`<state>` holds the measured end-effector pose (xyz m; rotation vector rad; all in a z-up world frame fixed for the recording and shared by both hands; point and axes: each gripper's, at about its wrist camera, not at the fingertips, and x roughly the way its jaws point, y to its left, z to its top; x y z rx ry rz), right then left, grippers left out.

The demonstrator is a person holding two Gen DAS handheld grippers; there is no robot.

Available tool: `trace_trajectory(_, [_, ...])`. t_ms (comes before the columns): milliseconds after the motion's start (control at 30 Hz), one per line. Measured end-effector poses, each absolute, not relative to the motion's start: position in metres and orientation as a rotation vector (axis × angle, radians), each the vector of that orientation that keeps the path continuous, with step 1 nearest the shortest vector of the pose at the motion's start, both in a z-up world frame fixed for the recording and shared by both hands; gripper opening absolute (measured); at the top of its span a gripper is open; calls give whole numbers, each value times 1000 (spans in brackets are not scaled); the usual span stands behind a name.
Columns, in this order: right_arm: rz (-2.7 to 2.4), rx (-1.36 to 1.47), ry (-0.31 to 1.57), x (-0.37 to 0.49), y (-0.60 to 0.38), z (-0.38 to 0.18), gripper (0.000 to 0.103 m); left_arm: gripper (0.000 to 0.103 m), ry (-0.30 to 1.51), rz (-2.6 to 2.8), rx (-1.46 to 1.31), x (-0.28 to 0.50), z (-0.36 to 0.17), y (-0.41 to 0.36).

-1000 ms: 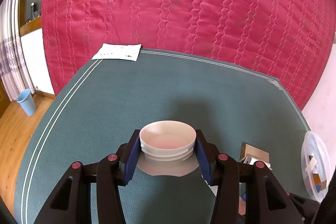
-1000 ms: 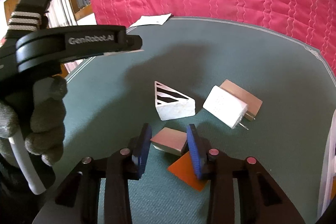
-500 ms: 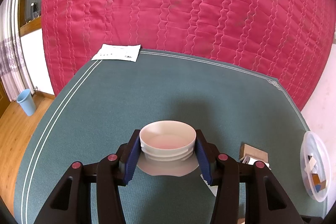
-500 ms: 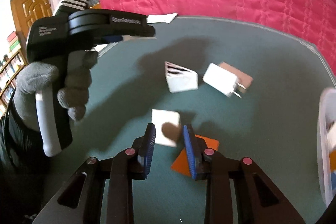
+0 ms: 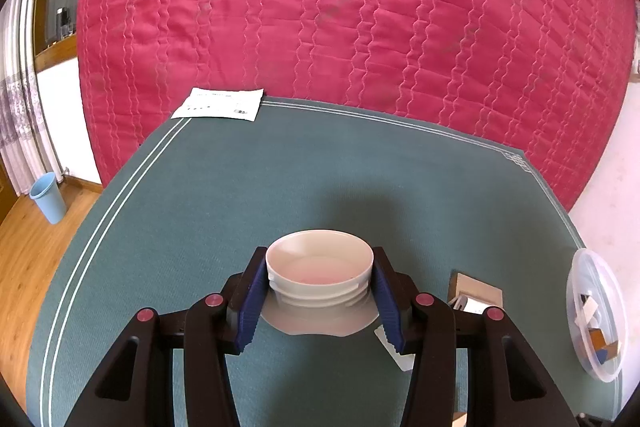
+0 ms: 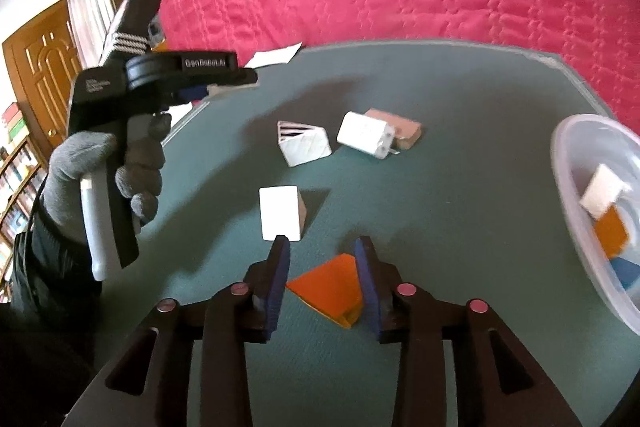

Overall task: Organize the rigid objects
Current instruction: 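Close the right tool on the orange striped wedge and lift it, then carry the orange wedge over the bowl and open the right tool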

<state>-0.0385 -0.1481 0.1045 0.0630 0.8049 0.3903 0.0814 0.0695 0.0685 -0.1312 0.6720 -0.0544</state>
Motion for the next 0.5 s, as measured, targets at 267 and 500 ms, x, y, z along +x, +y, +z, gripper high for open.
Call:
trace_trajectory(267, [282,123,835,-59,-167,95,55,52,669,-57,-130,80,69,68])
trace_trajectory(500, [325,114,843,-66,-149,91,55,52,665,-65,-126,77,70,65])
